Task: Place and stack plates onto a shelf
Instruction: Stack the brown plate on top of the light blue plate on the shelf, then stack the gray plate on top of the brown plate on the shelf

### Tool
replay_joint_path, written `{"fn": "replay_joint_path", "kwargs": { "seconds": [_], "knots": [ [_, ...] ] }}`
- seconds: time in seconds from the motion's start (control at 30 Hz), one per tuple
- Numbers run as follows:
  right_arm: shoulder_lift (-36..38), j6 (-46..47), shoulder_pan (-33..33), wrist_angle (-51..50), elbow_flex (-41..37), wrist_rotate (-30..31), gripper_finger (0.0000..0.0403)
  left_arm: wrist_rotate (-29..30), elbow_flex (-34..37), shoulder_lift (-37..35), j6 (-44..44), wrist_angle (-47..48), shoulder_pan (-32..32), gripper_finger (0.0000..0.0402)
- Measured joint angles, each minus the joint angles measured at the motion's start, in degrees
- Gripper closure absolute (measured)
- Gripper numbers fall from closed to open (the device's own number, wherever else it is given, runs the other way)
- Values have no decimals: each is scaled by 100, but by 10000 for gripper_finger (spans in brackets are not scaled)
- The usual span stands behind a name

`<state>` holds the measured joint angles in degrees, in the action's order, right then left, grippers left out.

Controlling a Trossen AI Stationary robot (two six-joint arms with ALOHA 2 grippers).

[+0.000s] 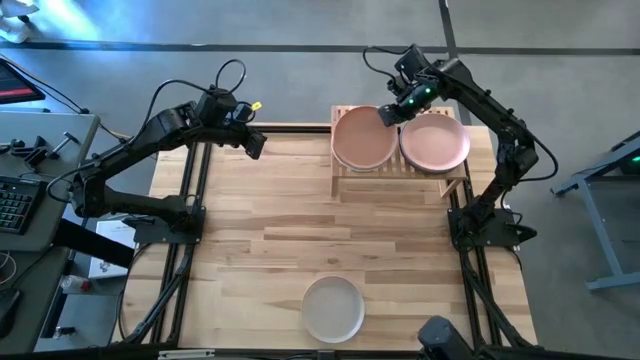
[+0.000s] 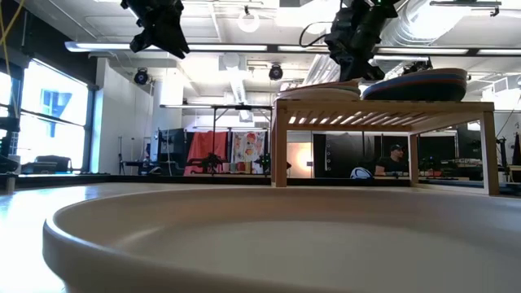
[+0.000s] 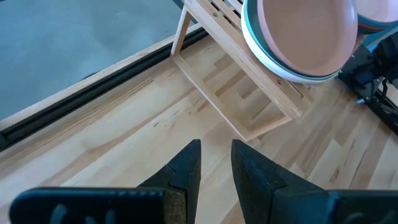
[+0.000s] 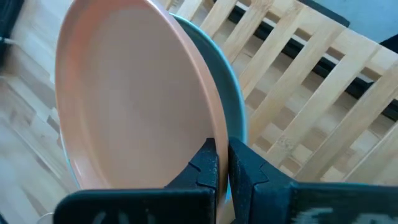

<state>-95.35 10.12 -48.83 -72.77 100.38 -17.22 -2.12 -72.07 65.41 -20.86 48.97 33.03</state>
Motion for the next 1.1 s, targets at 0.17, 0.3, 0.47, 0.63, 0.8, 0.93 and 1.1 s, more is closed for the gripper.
{"fn": "replay_joint_path", "kwargs": {
  "seconds": [0.17,0.3,0.47,0.63,0.8,0.93,1.1],
  "knots": [
    [0,43,29,2,0,49,403,3,0,0,-2,2,-1,325],
    [0,144,85,-2,0,90,403,3,0,0,-10,2,-1,325],
    [0,144,91,0,0,114,402,3,0,0,-13,2,-5,325],
    [0,144,100,2,0,361,387,2,0,0,-11,2,-5,325],
    [0,144,100,55,0,426,339,3,0,0,-9,2,-8,325],
    [0,144,100,135,0,431,309,3,0,0,-7,2,-8,325],
    [10,150,22,151,2,326,301,3,0,0,-7,2,-8,325]
  ]
}}
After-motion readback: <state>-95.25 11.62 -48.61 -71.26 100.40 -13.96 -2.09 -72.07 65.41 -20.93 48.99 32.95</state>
